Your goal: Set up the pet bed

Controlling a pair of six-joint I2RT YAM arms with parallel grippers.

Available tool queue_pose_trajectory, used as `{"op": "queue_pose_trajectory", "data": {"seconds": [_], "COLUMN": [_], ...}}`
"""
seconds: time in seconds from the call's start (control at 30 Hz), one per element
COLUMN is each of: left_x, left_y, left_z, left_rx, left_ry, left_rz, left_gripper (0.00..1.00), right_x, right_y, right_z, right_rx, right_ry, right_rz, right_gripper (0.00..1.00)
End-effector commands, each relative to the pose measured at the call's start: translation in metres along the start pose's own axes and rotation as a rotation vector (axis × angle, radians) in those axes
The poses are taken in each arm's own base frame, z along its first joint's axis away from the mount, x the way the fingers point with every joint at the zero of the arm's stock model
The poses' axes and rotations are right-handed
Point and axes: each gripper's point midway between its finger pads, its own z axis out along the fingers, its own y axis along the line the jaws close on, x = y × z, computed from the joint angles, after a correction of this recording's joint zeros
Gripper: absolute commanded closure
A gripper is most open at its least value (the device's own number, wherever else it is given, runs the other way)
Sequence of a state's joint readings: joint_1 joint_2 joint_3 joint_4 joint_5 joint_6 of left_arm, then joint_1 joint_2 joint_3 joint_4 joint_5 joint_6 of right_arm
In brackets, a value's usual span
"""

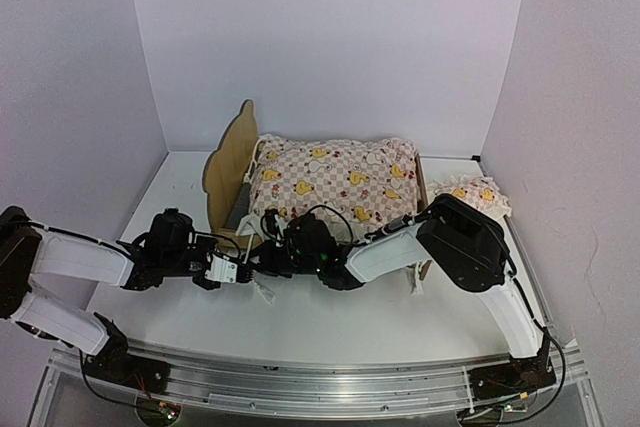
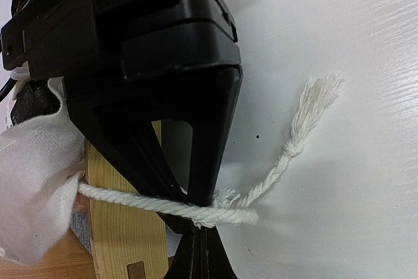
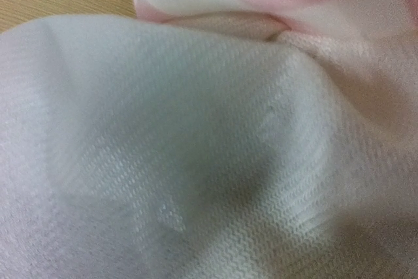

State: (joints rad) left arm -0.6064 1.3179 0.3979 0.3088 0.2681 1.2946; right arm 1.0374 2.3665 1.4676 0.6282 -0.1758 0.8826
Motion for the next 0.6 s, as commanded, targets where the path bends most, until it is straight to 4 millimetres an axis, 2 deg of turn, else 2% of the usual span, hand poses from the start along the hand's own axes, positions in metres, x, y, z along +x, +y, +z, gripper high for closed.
{"op": "queue_pose_trajectory", "data": {"seconds": [0.0,0.13,0.3,0.5,0.57], "left_x": [-0.021,-0.015,-0.001,0.007,0.009], "left_y": [-0.003,-0.005,0.002,0.017,0.011], "left_z": [-0.007,-0.011,-0.011,-0.011,-0.013], "left_rx": [0.076,0.112,0.118,0.099,0.123], "left_ry": [-0.082,-0.048,0.007,0.028,0.040], "left_rz": [-0.017,-0.080,-0.174,-0.287,-0.302], "left_gripper": [1.00,1.00,1.00,1.00,1.00], "right_x": [0.004,0.002,0.000,0.016,0.024], "right_y": [-0.014,-0.004,0.008,0.009,0.003], "right_z": [-0.001,-0.006,-0.023,-0.040,-0.044], "right_rx": [0.027,0.009,0.023,0.093,0.133], "right_ry": [0.015,0.020,0.016,0.064,0.091], "right_rz": [0.055,0.059,0.039,-0.026,-0.042], "right_gripper": [1.00,0.86,0.83,0.75,0.70]}}
